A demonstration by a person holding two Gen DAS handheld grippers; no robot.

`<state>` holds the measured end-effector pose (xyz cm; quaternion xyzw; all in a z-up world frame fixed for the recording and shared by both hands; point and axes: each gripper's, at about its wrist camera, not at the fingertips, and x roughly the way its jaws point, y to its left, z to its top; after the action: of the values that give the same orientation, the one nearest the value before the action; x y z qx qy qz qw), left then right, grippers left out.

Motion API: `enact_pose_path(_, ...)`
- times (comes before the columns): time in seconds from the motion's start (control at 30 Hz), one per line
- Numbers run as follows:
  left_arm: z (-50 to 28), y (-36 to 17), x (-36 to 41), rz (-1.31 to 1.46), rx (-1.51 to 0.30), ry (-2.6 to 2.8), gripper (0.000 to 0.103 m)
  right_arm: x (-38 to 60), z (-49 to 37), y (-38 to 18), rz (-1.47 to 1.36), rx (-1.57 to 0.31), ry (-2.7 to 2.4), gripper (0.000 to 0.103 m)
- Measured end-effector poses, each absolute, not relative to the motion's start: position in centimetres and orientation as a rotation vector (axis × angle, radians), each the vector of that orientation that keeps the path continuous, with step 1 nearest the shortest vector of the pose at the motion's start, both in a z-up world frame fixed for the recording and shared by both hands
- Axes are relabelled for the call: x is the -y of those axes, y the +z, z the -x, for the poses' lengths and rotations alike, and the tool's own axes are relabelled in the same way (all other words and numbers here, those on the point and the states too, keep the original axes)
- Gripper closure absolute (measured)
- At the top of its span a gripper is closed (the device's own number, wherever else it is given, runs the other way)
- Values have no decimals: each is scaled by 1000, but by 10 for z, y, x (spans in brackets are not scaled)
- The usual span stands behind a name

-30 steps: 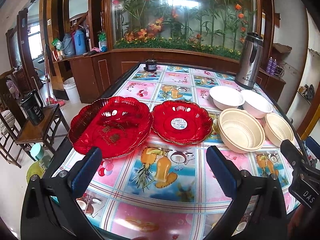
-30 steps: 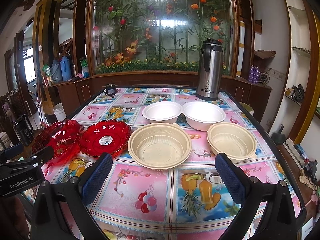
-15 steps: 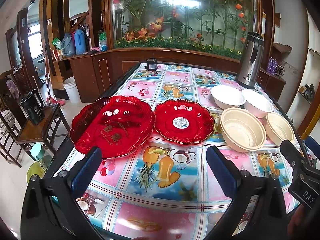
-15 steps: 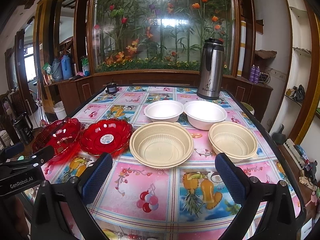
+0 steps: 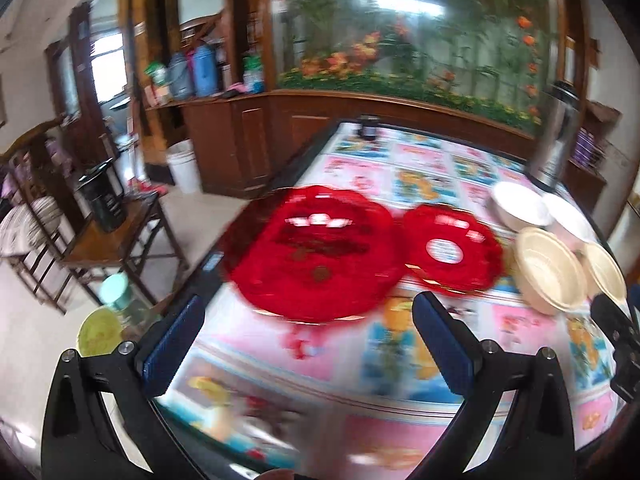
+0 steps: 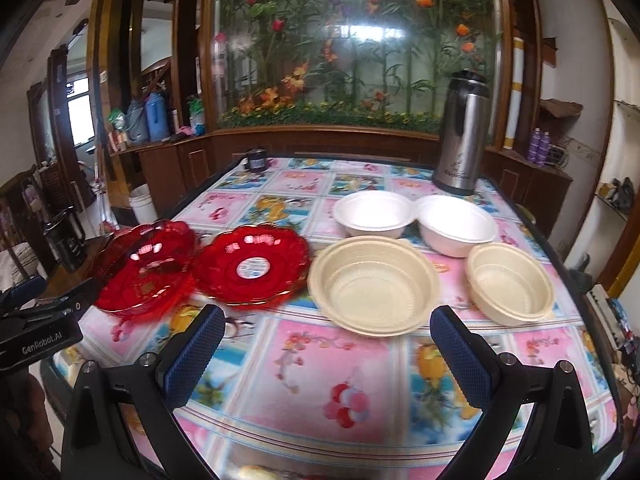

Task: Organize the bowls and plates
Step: 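Grasp the large red plate by its rim with the right tool and lift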

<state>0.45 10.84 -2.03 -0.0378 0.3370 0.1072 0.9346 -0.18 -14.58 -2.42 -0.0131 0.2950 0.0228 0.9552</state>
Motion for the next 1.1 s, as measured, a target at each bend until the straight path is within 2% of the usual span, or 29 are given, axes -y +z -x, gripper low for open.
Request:
enact_pose_path(0.23,-5,-28,-183,180,-717,319,0,87,-26,-34,46,-662,163,0)
enact_pose_path(0.67,-29,-39,-225,291,-757,277,0,29,-78,-54,-130,-820,361,1)
enact_pose_path(0.83,-42,-41,-235,318,-776,267,18,22,-93,-69,-238,-904,424,6)
enact_pose_path(0.87,-44,-42,-236,317,-781,264,26,22,-96,-71,-253,-917,428,6)
enact_pose_path(0.9,-47,-44,-237,316,-788,260,39,22,-99,-74,-271,-933,431,9)
enact_pose_path(0.97,-53,-49,-236,316,-812,249,54,22,-104,-80,-298,-962,433,15)
enact_pose_path(1.03,-58,-55,-234,303,-844,240,64,20,-110,-87,-320,-997,431,27)
enact_pose_path(1.1,-63,-61,-232,289,-870,228,75,19,-114,-92,-341,-1023,432,33)
